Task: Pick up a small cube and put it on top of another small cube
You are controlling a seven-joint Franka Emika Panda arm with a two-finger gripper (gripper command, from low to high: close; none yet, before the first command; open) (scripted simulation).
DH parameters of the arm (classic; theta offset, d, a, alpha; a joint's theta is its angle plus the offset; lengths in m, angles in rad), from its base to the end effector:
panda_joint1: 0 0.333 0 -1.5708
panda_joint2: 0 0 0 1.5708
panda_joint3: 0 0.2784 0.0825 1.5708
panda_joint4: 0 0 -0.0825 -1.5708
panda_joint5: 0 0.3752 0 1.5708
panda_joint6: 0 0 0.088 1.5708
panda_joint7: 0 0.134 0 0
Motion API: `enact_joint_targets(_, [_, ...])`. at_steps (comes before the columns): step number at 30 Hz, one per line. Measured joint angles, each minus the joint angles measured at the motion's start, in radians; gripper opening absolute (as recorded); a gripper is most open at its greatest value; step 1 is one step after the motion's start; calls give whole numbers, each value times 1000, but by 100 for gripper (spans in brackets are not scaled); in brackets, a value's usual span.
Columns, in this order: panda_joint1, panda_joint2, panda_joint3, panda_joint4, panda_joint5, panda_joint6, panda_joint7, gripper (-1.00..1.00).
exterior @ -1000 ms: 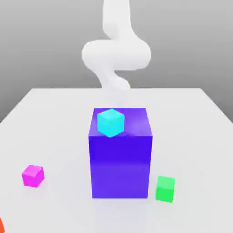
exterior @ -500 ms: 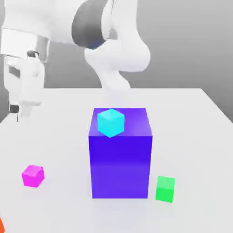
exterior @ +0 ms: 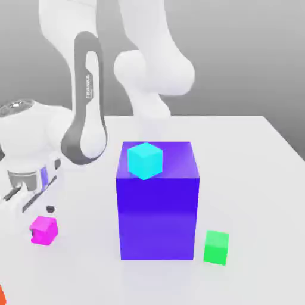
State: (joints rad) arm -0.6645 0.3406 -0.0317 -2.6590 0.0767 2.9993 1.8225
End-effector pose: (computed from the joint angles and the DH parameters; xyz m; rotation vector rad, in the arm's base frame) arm 0.2972 -0.2578 0.0742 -0.8511 3.0237 -0.0001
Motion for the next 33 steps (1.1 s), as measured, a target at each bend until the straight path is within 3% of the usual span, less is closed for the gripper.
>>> enact_joint_targets(7, [-1, -4, 1, -1, -2, -1, 2, -100])
enact_joint_targets(13, [20, -196, -27, -37, -42, -156, 28, -100])
enact_joint_targets(33, [92, -99, 156, 208, -419, -262, -836, -100])
